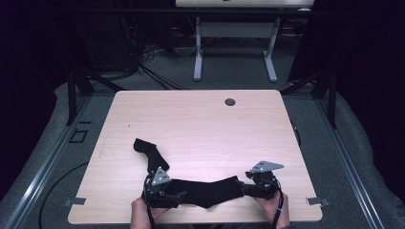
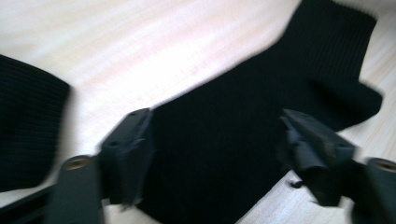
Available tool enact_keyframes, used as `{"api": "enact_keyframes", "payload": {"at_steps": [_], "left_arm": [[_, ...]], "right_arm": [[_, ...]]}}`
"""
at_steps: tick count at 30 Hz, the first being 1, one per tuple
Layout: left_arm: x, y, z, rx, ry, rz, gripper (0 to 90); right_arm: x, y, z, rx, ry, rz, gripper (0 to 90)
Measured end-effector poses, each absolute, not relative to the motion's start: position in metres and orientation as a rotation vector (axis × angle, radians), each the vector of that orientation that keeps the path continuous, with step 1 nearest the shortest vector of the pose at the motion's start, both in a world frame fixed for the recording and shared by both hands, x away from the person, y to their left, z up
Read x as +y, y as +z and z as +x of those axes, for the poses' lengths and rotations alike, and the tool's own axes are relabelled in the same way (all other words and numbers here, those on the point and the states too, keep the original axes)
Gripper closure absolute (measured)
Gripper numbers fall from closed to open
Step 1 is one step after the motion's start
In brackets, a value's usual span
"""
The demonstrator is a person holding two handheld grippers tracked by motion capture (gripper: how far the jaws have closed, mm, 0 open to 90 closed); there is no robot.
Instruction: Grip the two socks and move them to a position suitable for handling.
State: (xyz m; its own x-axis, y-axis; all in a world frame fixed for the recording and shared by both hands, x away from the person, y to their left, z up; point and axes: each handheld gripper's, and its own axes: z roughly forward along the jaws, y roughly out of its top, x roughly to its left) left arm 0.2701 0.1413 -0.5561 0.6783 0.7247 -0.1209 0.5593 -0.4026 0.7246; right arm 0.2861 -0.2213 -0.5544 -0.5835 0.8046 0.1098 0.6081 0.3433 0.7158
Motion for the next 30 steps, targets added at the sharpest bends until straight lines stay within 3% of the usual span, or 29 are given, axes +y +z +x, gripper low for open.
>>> {"api": "enact_keyframes", "payload": {"at_steps": [3,4,7,10,18,30], "left_arm": [[0.148,-0.550,0.270,1.002,0.273,2.089,16.5],[0.155,-0.544,0.270,1.012,0.290,2.075,15.4],[0.163,-0.539,0.270,1.034,0.315,2.058,14.7],[0.175,-0.535,0.273,1.085,0.334,2.035,12.4],[0.189,-0.528,0.280,1.158,0.393,2.019,9.5],[0.201,-0.517,0.308,1.221,0.495,2.053,13.5]], "right_arm": [[-0.235,-0.553,0.290,2.319,1.077,1.292,29.4],[-0.246,-0.555,0.295,2.288,1.049,1.339,16.7],[-0.258,-0.559,0.299,2.256,1.021,1.376,12.6],[-0.277,-0.570,0.305,2.213,0.982,1.425,0.6],[-0.293,-0.581,0.304,2.178,0.859,1.401,0.0],[-0.305,-0.588,0.311,2.161,0.878,1.418,0.0]]}}
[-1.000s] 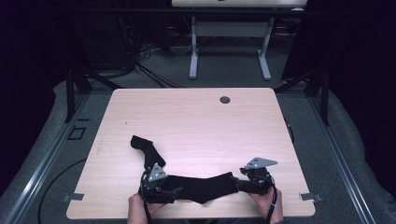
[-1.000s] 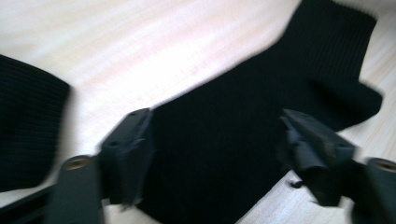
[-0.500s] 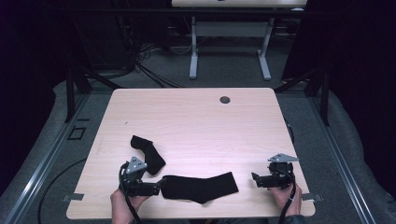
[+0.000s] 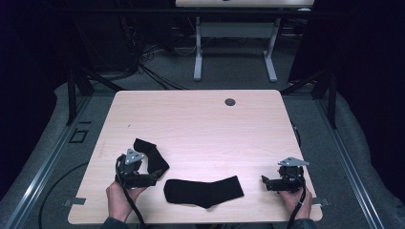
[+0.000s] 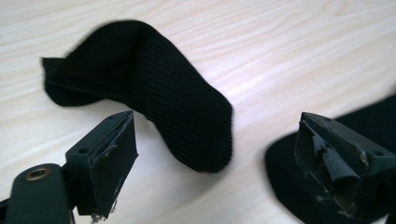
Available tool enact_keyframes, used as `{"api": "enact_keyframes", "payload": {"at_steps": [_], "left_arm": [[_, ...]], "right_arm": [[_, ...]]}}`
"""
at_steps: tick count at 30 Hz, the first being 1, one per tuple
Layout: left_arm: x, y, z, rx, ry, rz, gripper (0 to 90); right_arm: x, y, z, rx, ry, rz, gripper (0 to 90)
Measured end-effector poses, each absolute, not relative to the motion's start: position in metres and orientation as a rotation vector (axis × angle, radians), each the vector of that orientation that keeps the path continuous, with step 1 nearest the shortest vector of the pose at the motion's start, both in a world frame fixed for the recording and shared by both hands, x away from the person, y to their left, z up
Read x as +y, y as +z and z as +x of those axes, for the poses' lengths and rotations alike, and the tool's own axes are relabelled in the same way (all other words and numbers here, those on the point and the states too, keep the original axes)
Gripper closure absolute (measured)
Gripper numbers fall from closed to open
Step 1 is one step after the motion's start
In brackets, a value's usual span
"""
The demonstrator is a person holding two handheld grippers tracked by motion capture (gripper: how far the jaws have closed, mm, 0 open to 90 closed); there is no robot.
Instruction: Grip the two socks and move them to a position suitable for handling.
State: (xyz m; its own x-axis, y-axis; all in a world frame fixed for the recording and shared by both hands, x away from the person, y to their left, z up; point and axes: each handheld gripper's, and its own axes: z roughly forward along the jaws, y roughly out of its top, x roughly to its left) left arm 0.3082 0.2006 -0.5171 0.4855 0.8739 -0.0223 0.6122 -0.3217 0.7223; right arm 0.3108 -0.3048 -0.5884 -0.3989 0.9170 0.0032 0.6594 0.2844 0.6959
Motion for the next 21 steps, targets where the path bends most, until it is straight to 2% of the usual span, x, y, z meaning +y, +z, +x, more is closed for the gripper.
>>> {"api": "enact_keyframes", "payload": {"at_steps": [21], "left_arm": [[0.192,-0.510,0.371,1.330,0.515,2.088,15.3]], "right_arm": [[-0.306,-0.589,0.311,2.140,0.897,1.425,0.6]]}}
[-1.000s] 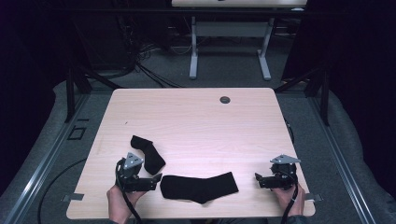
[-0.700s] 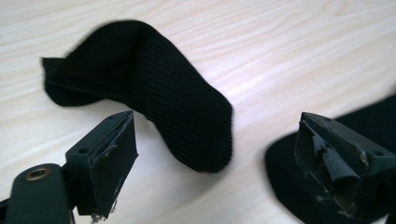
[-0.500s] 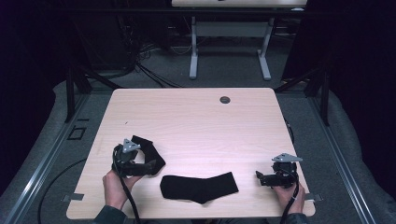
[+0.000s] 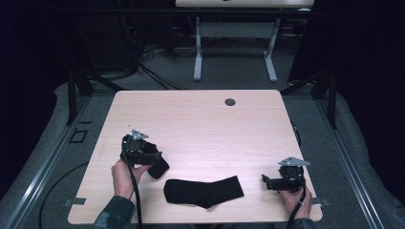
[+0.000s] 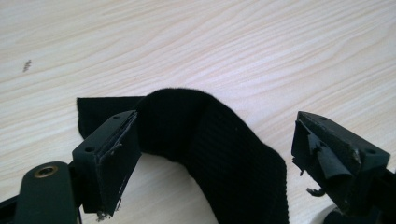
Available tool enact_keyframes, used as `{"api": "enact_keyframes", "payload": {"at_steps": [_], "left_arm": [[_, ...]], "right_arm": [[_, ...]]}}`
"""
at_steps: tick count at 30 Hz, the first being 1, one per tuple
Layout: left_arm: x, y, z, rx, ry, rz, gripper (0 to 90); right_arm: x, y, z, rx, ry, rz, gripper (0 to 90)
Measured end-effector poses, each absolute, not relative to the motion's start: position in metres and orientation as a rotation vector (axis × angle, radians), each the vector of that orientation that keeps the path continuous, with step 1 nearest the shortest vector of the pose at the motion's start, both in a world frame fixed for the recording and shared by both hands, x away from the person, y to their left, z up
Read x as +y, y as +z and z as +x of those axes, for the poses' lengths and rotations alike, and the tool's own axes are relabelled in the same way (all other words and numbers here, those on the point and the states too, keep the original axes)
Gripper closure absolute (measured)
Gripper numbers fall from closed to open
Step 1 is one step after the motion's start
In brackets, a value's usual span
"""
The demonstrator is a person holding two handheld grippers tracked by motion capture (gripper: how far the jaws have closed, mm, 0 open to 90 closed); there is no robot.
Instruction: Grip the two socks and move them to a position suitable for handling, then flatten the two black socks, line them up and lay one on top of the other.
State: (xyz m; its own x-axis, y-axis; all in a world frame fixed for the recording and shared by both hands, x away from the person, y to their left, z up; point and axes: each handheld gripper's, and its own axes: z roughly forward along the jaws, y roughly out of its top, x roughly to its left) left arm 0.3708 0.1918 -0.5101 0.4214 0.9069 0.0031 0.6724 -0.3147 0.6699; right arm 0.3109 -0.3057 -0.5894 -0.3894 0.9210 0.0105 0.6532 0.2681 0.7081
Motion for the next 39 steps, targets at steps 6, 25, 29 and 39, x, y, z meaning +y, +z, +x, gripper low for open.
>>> {"api": "enact_keyframes", "payload": {"at_steps": [6,25,29,39], "left_arm": [[0.189,-0.514,0.383,1.350,0.488,2.121,15.6],[0.189,-0.537,0.387,1.361,0.416,2.170,89.9],[0.188,-0.533,0.387,1.347,0.423,2.163,90.0],[0.176,-0.535,0.390,1.338,0.339,2.173,35.7]], "right_arm": [[-0.306,-0.589,0.311,2.140,0.897,1.426,0.7],[-0.306,-0.589,0.311,2.136,0.894,1.427,2.0],[-0.306,-0.589,0.311,2.136,0.893,1.428,2.1],[-0.307,-0.589,0.311,2.139,0.895,1.424,2.1]]}}
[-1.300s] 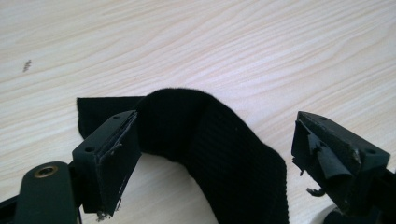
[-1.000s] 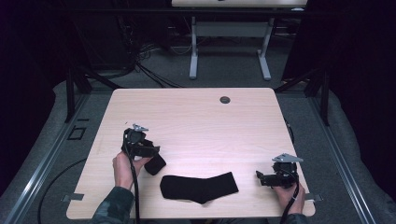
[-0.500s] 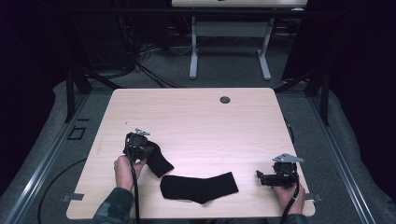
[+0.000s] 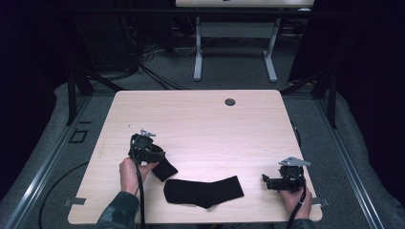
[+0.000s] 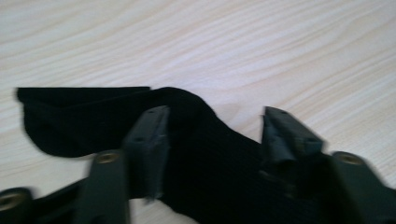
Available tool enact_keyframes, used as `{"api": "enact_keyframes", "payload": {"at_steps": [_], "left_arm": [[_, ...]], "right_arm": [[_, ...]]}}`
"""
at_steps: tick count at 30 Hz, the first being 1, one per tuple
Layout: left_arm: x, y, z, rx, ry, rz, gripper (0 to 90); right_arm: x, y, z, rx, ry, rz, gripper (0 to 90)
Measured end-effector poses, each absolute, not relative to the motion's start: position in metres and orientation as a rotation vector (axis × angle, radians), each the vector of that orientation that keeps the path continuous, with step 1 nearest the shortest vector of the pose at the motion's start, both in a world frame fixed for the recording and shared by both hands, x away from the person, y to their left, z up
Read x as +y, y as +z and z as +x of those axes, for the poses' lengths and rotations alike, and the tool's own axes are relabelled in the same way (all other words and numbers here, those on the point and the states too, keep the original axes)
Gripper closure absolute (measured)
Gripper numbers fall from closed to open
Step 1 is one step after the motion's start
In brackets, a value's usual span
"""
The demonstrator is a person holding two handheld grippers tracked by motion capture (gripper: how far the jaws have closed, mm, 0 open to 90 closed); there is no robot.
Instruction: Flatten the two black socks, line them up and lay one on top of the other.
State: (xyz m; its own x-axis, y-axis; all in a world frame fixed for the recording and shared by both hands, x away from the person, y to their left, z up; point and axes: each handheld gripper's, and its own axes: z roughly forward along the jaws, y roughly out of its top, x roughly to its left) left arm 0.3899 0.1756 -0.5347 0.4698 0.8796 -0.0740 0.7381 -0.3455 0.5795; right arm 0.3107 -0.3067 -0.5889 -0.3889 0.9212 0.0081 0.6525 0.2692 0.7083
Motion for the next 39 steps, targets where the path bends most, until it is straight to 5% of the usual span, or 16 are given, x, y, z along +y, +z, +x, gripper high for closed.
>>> {"api": "enact_keyframes", "payload": {"at_steps": [4,19,29,39], "left_arm": [[0.168,-0.545,0.397,1.344,0.294,2.224,33.7],[0.170,-0.558,0.403,1.346,0.299,2.265,85.5],[0.158,-0.512,0.393,1.201,0.362,2.155,86.2],[0.110,-0.476,0.381,0.980,0.208,2.065,85.2]], "right_arm": [[-0.307,-0.589,0.311,2.137,0.895,1.427,2.2],[-0.307,-0.589,0.310,2.137,0.895,1.427,2.3],[-0.306,-0.589,0.310,2.133,0.898,1.428,2.5],[-0.306,-0.589,0.310,2.132,0.898,1.429,2.6]]}}
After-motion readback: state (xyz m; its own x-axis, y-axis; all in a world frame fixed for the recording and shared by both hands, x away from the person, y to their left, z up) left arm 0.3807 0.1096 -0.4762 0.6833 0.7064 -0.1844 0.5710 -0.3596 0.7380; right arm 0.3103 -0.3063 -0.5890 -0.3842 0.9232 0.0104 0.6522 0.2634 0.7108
